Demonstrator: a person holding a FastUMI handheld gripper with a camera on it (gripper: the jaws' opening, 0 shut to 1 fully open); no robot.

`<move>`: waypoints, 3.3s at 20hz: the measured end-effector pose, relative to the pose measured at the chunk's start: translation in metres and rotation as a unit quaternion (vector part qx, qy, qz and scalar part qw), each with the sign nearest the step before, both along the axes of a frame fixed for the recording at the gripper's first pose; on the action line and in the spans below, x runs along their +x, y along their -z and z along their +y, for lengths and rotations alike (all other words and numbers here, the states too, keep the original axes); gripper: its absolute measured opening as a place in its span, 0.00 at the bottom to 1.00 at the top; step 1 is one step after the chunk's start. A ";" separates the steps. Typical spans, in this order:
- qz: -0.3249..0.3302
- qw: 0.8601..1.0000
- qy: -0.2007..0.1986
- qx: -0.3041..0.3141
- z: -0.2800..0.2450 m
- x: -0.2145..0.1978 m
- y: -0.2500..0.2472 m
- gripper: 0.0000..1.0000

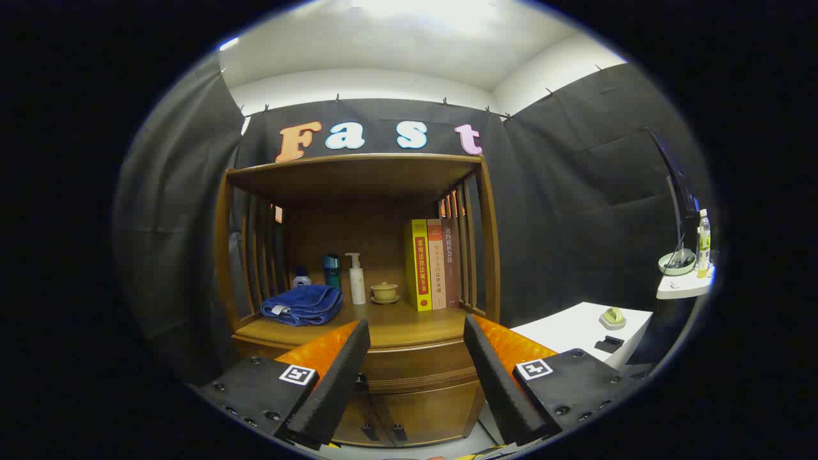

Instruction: Pull open the drawer, take out the items inside it, and place them on the countertop above the cabinet.

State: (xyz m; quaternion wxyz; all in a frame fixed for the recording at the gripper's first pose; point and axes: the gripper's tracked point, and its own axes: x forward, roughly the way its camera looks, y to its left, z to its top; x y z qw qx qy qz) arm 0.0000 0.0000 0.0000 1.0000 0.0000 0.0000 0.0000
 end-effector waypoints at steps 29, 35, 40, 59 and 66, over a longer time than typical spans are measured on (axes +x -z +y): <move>0.019 0.998 -0.046 -0.041 0.053 0.046 0.072 0.97; 0.053 0.996 -0.072 -0.032 0.089 0.092 0.149 0.98; 0.096 0.991 -0.080 -0.043 0.103 0.122 0.214 0.98; 0.134 0.988 -0.080 -0.002 0.107 0.113 0.245 0.41; 0.143 0.986 -0.084 -0.015 0.097 0.070 0.242 0.41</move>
